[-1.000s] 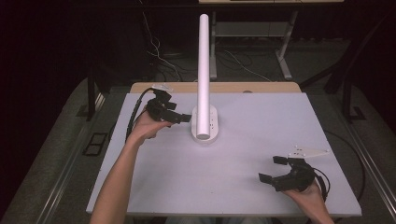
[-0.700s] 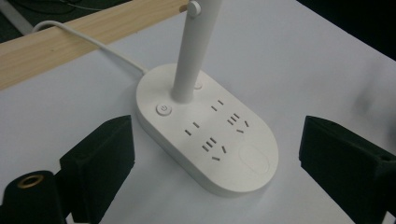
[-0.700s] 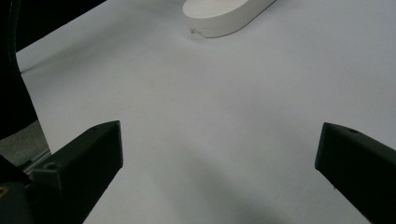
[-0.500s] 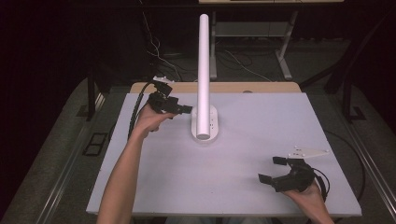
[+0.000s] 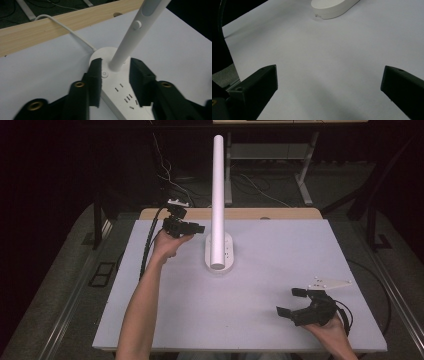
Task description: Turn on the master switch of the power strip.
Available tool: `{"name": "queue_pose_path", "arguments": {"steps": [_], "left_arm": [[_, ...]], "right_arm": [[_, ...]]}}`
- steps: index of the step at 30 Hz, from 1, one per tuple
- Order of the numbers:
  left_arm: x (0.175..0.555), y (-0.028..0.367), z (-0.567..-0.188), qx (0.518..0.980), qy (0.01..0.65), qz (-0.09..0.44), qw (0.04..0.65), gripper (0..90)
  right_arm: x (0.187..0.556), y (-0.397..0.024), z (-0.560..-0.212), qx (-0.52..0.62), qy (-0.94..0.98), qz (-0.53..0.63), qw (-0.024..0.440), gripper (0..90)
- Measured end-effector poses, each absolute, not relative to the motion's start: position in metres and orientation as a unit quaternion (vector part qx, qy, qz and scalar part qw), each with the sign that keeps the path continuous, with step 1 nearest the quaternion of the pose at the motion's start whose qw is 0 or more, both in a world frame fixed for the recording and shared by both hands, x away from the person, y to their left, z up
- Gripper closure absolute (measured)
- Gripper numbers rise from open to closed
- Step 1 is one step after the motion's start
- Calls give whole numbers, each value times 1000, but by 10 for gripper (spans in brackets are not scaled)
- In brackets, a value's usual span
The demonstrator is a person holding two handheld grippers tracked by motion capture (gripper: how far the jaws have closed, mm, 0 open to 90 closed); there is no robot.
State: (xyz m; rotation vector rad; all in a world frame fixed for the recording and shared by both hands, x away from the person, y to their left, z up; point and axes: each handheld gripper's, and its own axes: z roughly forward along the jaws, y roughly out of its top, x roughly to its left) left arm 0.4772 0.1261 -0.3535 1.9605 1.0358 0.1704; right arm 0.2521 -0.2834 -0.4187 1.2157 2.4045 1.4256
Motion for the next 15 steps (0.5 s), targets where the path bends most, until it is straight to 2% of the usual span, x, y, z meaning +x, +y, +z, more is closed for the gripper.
{"name": "queue_pose_path", "arguments": {"steps": [3,4,5,8,15], "left_arm": [[480,126,-357,785,425,68,446,783],[481,125,-358,781,430,64,448,783],[482,125,-360,779,433,58,451,847],[485,123,-363,774,439,58,453,897],[490,118,-371,777,440,66,446,900]], "right_arm": [[252,-283,-419,398,788,467,46,4],[252,-283,-419,398,788,467,46,4],[252,-283,-419,398,789,465,45,4],[252,-283,-419,398,790,464,43,5],[252,-283,-419,397,791,464,44,5]]}}
